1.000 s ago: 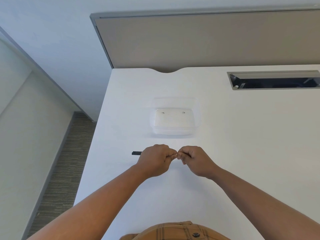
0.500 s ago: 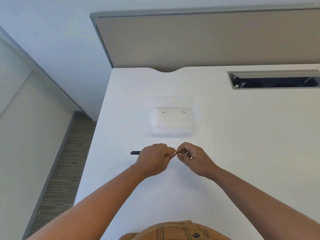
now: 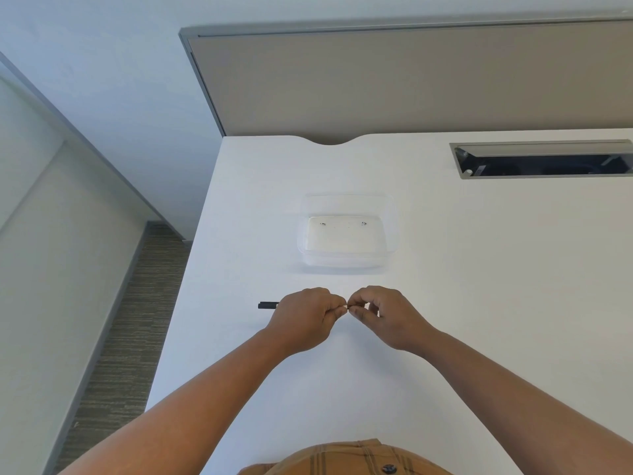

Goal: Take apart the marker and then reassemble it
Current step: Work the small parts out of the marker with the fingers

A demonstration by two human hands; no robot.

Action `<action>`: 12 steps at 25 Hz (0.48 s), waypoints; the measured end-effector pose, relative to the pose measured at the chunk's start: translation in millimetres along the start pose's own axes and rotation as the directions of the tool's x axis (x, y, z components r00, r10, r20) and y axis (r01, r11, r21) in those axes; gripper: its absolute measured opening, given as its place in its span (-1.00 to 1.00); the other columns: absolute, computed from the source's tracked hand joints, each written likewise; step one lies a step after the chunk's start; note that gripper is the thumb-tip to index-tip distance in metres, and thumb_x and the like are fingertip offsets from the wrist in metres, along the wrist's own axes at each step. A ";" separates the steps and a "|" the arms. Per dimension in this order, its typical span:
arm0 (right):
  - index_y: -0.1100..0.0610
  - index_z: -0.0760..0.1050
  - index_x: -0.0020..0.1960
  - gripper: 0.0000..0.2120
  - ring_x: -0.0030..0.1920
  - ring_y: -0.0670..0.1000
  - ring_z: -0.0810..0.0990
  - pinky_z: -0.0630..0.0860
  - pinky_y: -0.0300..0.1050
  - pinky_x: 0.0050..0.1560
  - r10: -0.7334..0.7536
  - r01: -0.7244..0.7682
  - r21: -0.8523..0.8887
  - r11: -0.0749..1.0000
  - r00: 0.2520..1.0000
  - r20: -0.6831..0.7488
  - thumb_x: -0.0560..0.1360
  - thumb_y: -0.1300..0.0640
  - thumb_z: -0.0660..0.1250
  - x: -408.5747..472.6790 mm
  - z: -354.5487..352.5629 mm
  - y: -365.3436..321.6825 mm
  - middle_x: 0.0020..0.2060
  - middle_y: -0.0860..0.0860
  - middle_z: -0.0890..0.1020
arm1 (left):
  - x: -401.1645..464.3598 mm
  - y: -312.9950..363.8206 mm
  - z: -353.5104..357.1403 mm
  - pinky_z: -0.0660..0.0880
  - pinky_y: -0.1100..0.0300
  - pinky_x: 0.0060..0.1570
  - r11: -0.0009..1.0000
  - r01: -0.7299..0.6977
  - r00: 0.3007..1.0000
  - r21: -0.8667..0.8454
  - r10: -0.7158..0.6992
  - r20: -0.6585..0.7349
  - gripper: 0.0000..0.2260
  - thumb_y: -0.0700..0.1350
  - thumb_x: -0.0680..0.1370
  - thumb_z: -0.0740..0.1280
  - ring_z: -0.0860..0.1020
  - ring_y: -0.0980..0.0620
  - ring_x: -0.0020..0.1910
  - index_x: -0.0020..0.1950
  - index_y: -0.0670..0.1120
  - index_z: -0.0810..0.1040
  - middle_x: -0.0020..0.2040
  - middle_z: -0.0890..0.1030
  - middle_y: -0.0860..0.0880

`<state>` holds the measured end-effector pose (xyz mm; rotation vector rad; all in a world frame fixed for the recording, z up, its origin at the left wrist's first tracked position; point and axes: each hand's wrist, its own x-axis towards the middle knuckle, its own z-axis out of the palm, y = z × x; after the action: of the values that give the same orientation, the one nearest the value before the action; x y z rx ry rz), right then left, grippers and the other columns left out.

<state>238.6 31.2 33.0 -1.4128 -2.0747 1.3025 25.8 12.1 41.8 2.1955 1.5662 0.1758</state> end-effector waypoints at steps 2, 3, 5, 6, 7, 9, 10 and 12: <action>-0.08 0.62 0.01 -0.93 -0.18 -0.03 0.52 0.51 -0.09 -0.10 -0.022 0.019 -0.140 0.990 1.000 -0.022 0.60 0.04 0.35 1.8 -0.7 2.9 -0.09 -0.19 0.56 | -0.6 0.0 1.6 0.47 0.08 -0.28 1.000 0.006 1.000 0.008 -0.006 0.018 -0.71 0.10 0.66 0.13 0.49 0.01 -0.25 -0.14 0.01 0.50 -0.25 0.51 0.02; -0.05 0.62 0.02 -0.93 -0.14 -0.06 0.50 0.52 -0.07 -0.08 -0.022 0.014 -0.201 0.979 0.999 -0.035 0.60 0.05 0.36 2.5 -1.0 4.5 -0.06 -0.18 0.54 | -1.0 0.2 2.2 0.47 0.08 -0.28 1.000 0.014 1.000 0.010 -0.014 0.024 -0.72 0.09 0.67 0.13 0.50 0.00 -0.24 -0.14 0.02 0.50 -0.24 0.51 0.02; -0.05 0.60 0.02 -0.95 -0.10 -0.07 0.48 0.52 -0.04 -0.06 0.025 -0.043 -0.256 0.966 0.997 -0.073 0.61 0.06 0.35 2.4 -1.1 8.6 -0.03 -0.15 0.54 | -2.4 -0.7 3.1 0.47 0.09 -0.25 0.999 0.046 0.999 -0.010 -0.046 0.018 -0.74 0.08 0.66 0.14 0.51 0.01 -0.20 -0.09 0.04 0.54 -0.21 0.52 0.03; -0.06 0.59 0.01 -0.95 -0.11 -0.06 0.49 0.52 -0.03 -0.07 0.065 -0.087 -0.255 0.963 0.994 -0.093 0.61 0.06 0.35 1.7 -1.0 11.0 -0.03 -0.14 0.55 | -3.0 -1.5 3.7 0.47 0.10 -0.23 0.998 0.062 0.998 -0.030 -0.062 0.009 -0.75 0.08 0.66 0.15 0.51 0.02 -0.19 -0.06 0.05 0.56 -0.19 0.54 0.04; -0.07 0.58 -0.01 -0.95 -0.13 -0.05 0.50 0.53 -0.02 -0.09 0.104 -0.129 -0.247 0.960 0.988 -0.111 0.60 0.06 0.35 0.8 -0.8 13.6 -0.05 -0.13 0.57 | -3.4 -2.4 4.2 0.47 0.10 -0.22 0.996 0.074 0.997 -0.048 -0.074 0.004 -0.76 0.07 0.66 0.15 0.52 0.02 -0.17 -0.04 0.06 0.57 -0.18 0.54 0.04; -0.09 0.57 -0.05 -0.94 -0.18 -0.07 0.54 0.53 -0.04 -0.13 0.186 -0.214 -0.206 0.955 0.971 -0.147 0.58 0.05 0.35 -0.1 0.9 18.5 -0.09 -0.14 0.62 | -3.9 -4.2 4.8 0.46 0.10 -0.21 0.993 0.087 0.996 -0.077 -0.087 0.004 -0.77 0.07 0.66 0.15 0.51 0.02 -0.16 -0.03 0.06 0.57 -0.18 0.54 0.05; -0.09 0.57 -0.07 -0.94 -0.19 -0.08 0.56 0.53 -0.05 -0.15 0.234 -0.262 -0.177 0.949 0.958 -0.166 0.56 0.05 0.35 -0.2 2.0 20.4 -0.12 -0.15 0.64 | -4.2 -4.9 5.3 0.45 0.11 -0.21 0.991 0.093 0.996 -0.092 -0.092 0.009 -0.77 0.07 0.66 0.15 0.51 0.02 -0.16 -0.03 0.07 0.57 -0.18 0.53 0.06; -0.06 0.58 -0.13 -0.93 -0.22 -0.05 0.61 0.53 -0.08 -0.21 0.332 -0.360 -0.141 0.922 0.924 -0.189 0.52 0.04 0.36 2.0 4.2 23.5 -0.21 -0.15 0.66 | -4.7 -5.8 6.7 0.45 0.11 -0.20 0.986 0.106 0.994 -0.126 -0.105 0.018 -0.78 0.06 0.66 0.16 0.50 0.02 -0.15 -0.02 0.08 0.57 -0.18 0.52 0.07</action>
<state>248.4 33.1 11.2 -1.9674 -1.9275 1.0992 21.5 7.5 34.1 2.0083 1.6143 0.2243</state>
